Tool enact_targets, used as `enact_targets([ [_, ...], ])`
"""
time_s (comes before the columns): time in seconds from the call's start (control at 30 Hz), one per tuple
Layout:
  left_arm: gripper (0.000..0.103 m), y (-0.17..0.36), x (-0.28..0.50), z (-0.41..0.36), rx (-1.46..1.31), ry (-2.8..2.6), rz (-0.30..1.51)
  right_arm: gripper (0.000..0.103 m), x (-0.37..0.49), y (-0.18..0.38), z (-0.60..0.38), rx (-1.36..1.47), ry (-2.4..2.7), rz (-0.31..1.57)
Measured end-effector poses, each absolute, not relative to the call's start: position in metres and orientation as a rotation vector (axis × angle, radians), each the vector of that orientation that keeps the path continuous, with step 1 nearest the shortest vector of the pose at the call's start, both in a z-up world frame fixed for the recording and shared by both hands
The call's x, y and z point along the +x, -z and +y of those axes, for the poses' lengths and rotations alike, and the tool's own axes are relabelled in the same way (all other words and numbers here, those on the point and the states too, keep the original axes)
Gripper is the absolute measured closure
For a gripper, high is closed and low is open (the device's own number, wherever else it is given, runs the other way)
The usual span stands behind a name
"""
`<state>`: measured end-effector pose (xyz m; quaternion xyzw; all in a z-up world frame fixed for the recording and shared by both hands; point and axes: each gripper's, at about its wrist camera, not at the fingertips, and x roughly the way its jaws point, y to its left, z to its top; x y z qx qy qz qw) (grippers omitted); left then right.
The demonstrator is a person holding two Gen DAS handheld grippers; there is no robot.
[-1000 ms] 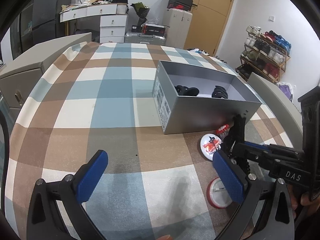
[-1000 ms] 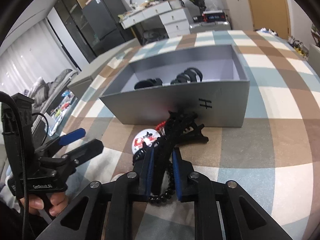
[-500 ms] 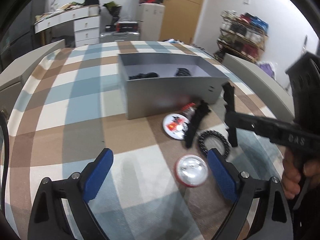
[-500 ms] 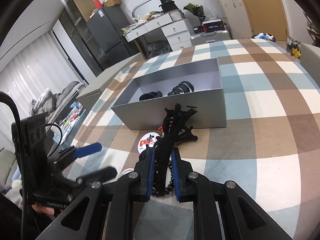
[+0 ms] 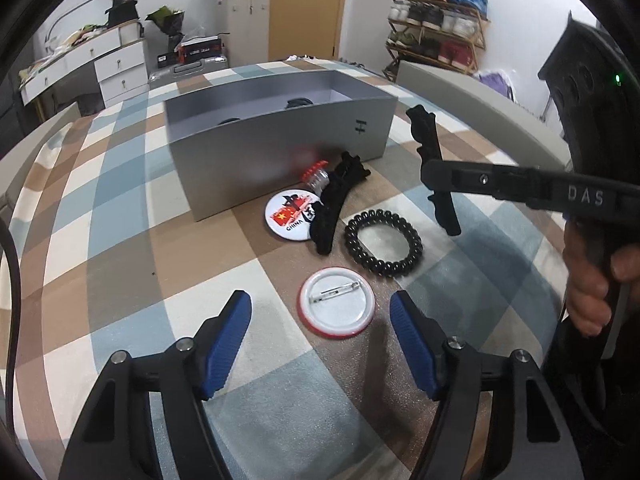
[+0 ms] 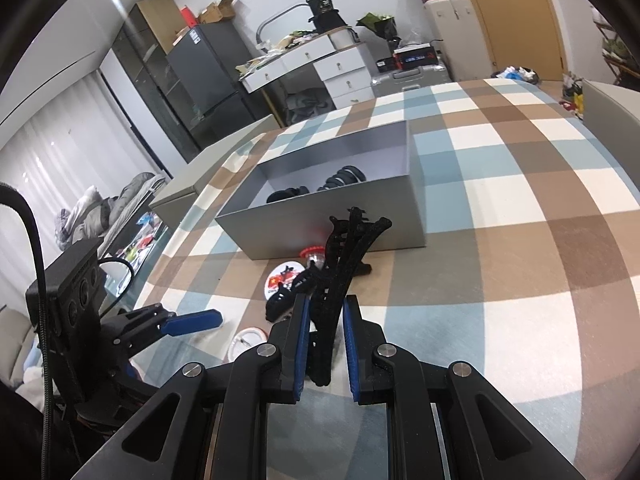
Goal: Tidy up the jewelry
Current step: 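Grasp the white pin-back badge with the left tool while the right holds the clip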
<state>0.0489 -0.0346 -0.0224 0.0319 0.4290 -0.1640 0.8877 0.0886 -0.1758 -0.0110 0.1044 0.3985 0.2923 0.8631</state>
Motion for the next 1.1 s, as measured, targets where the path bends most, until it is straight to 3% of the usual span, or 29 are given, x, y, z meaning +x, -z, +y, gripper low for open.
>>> enact_targets([
  [0.03, 0.038, 0.023, 0.049, -0.036, 0.076, 0.341, 0.893, 0.087, 0.088, 0.012, -0.177, 0.221, -0.611, 0.837],
  [0.17, 0.068, 0.023, 0.046, -0.040, 0.122, 0.336, 0.878, 0.087, 0.087, 0.011, -0.179, 0.226, -0.610, 0.835],
  [0.27, 0.072, 0.021, 0.046, -0.037, 0.111, 0.342, 0.870, 0.087, 0.087, 0.010, -0.181, 0.228, -0.612, 0.831],
  [0.33, 0.090, 0.019, 0.046, -0.034, 0.096, 0.346, 0.864, 0.087, 0.087, 0.010, -0.182, 0.228, -0.610, 0.831],
  [0.37, 0.094, 0.018, 0.046, -0.031, 0.077, 0.347, 0.866, 0.087, 0.087, 0.010, -0.182, 0.228, -0.610, 0.831],
  [0.6, 0.091, 0.021, 0.046, -0.028, 0.027, 0.355, 0.879, 0.087, 0.086, 0.009, -0.182, 0.228, -0.611, 0.829],
  [0.63, 0.084, 0.021, 0.045, -0.028, 0.017, 0.365, 0.881, 0.087, 0.086, 0.009, -0.183, 0.230, -0.609, 0.829],
  [0.67, 0.069, 0.021, 0.045, -0.030, 0.018, 0.365, 0.885, 0.087, 0.086, 0.010, -0.183, 0.231, -0.609, 0.831],
  [0.73, 0.053, 0.022, 0.046, -0.034, 0.048, 0.347, 0.883, 0.087, 0.086, 0.010, -0.183, 0.232, -0.609, 0.830],
  [1.1, 0.053, 0.024, 0.049, -0.045, 0.146, 0.342, 0.880, 0.087, 0.083, 0.009, -0.189, 0.244, -0.595, 0.824],
])
